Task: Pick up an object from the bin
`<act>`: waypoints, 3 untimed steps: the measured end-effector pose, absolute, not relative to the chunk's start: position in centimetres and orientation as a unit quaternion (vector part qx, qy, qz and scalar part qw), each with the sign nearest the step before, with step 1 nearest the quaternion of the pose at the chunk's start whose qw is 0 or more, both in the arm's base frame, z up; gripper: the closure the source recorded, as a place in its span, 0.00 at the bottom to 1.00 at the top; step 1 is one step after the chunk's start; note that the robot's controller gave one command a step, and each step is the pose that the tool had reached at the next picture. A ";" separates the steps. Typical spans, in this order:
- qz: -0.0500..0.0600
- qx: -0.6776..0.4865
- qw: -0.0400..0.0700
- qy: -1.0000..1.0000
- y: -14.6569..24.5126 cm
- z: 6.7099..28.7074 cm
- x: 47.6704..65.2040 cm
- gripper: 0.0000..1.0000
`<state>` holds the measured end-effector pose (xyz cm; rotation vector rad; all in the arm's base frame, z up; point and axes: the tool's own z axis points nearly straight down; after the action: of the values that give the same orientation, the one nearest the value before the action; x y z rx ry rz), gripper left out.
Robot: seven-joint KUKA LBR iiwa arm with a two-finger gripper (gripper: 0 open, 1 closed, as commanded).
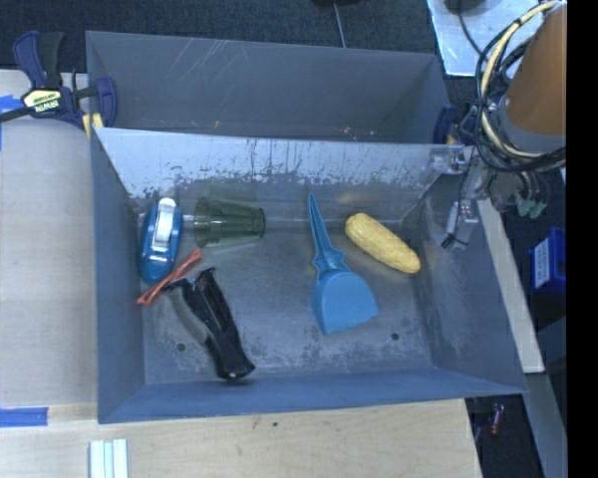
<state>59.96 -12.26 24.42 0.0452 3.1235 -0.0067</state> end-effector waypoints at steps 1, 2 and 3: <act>-0.003 0.016 0.015 1.000 -12.6 21.4 60.7 0.00; -0.005 -0.148 0.012 0.989 -12.6 20.7 61.5 0.00; -0.007 -0.197 0.016 0.980 -13.1 19.8 61.7 0.00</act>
Offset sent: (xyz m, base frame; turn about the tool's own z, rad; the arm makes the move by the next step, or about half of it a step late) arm 0.0245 -0.0043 -0.0029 -0.6450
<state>61.72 -13.09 19.78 -0.6134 3.0492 -0.0229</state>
